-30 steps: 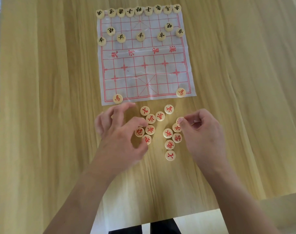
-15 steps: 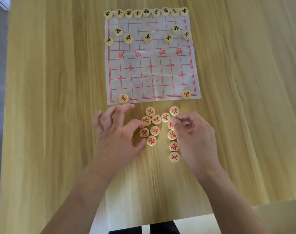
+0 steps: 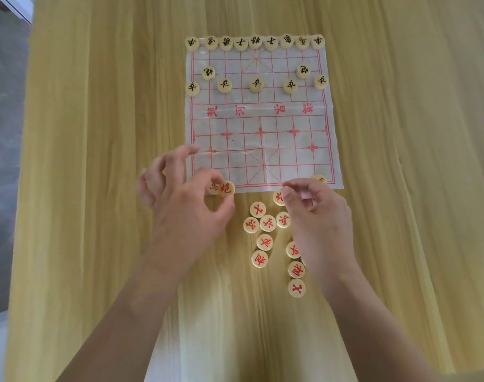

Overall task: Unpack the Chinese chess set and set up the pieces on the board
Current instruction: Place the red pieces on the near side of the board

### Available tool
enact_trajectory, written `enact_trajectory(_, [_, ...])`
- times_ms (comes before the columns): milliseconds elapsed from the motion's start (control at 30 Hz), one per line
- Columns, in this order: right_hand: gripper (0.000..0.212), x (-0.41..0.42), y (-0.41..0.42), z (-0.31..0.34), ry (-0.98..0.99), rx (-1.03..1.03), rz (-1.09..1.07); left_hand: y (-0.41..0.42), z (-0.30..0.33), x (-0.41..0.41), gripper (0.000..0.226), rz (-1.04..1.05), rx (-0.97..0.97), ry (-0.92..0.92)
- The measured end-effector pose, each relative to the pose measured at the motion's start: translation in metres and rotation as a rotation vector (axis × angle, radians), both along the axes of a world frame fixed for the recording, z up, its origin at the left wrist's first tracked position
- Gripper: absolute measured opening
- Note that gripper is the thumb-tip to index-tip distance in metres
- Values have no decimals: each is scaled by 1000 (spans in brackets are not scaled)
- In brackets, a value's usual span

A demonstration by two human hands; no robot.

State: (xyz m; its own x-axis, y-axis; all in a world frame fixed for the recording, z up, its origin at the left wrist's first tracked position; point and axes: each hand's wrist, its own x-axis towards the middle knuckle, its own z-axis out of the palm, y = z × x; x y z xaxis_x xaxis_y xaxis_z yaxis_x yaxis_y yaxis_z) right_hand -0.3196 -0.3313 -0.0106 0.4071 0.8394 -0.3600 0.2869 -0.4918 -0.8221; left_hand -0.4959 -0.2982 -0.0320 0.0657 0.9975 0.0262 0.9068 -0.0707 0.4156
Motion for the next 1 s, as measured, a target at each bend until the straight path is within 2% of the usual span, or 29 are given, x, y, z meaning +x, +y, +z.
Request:
enact_trajectory(400, [9,-5,61,-14,-69,-32,47,67,-18,-5,16,155,-36,75])
enact_trajectory(567, [8,-4,76,-19,-91,-39,53,75,-19,-8,20,116,-77,107])
enact_trajectory(700, [7,28,85,-21,-87,-18,-74,76,-9,-4,31,121,-68,93])
enact_trajectory(800, [5,54,88,-22,-161,-19,-132,77,-2,15,33,78,-34,52])
enact_trajectory(1000, [6,68,87,-26,-257,-28,-51,80,-3,55,24,-3,-59,3])
